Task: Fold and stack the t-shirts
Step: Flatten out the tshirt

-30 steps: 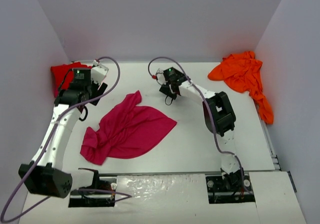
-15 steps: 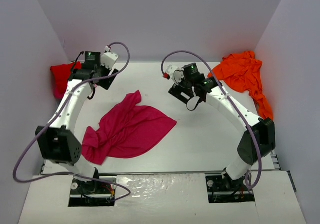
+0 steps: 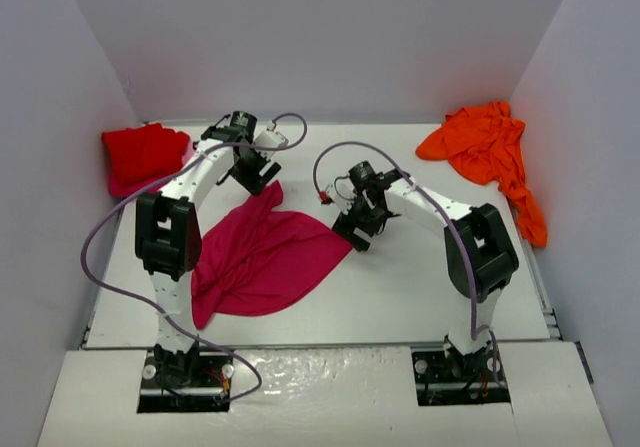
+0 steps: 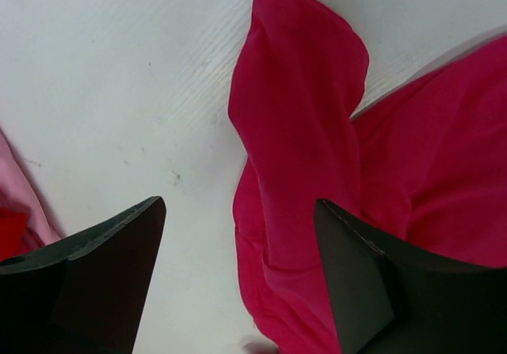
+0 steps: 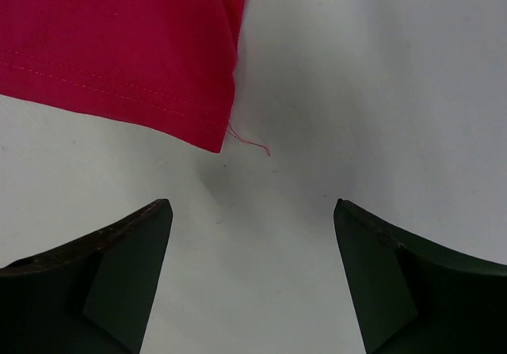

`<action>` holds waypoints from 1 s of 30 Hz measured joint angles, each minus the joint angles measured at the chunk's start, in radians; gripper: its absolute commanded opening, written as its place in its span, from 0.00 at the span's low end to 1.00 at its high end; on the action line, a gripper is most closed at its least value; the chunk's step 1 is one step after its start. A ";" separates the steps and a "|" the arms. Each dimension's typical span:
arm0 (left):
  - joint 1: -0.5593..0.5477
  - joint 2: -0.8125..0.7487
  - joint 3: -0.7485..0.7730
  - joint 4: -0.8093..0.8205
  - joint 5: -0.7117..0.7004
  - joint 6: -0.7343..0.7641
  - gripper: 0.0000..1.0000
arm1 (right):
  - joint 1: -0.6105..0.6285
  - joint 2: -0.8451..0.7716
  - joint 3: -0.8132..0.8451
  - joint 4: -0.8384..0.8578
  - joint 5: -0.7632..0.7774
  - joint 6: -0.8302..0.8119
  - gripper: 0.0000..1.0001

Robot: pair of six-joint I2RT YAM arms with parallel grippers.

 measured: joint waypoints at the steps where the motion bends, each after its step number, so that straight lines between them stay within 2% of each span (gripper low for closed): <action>1: 0.000 0.022 0.020 -0.003 0.001 0.000 0.72 | 0.000 0.026 0.006 -0.002 -0.009 0.003 0.81; 7: 0.003 0.149 0.118 -0.038 0.015 0.000 0.71 | 0.001 0.151 0.097 -0.020 -0.060 0.013 0.80; 14: 0.002 0.218 0.131 -0.089 0.017 0.013 0.71 | 0.002 0.229 0.222 -0.084 -0.162 0.001 0.79; 15: 0.002 0.222 0.132 -0.094 0.017 0.017 0.71 | 0.002 0.238 0.237 -0.097 -0.185 -0.009 0.77; 19: 0.002 0.240 0.158 -0.124 0.021 0.026 0.70 | 0.004 0.261 0.267 -0.139 -0.273 -0.040 0.55; 22: 0.002 0.272 0.215 -0.154 0.036 0.028 0.53 | 0.011 0.278 0.277 -0.160 -0.309 -0.052 0.21; 24: 0.002 0.296 0.249 -0.168 0.048 0.029 0.08 | 0.015 0.294 0.277 -0.173 -0.329 -0.061 0.00; 26: 0.002 0.311 0.267 -0.175 0.052 0.026 0.00 | 0.017 0.301 0.274 -0.185 -0.346 -0.064 0.00; 30: 0.004 0.313 0.272 -0.174 0.029 0.002 0.00 | 0.017 0.287 0.241 -0.195 -0.351 -0.064 0.00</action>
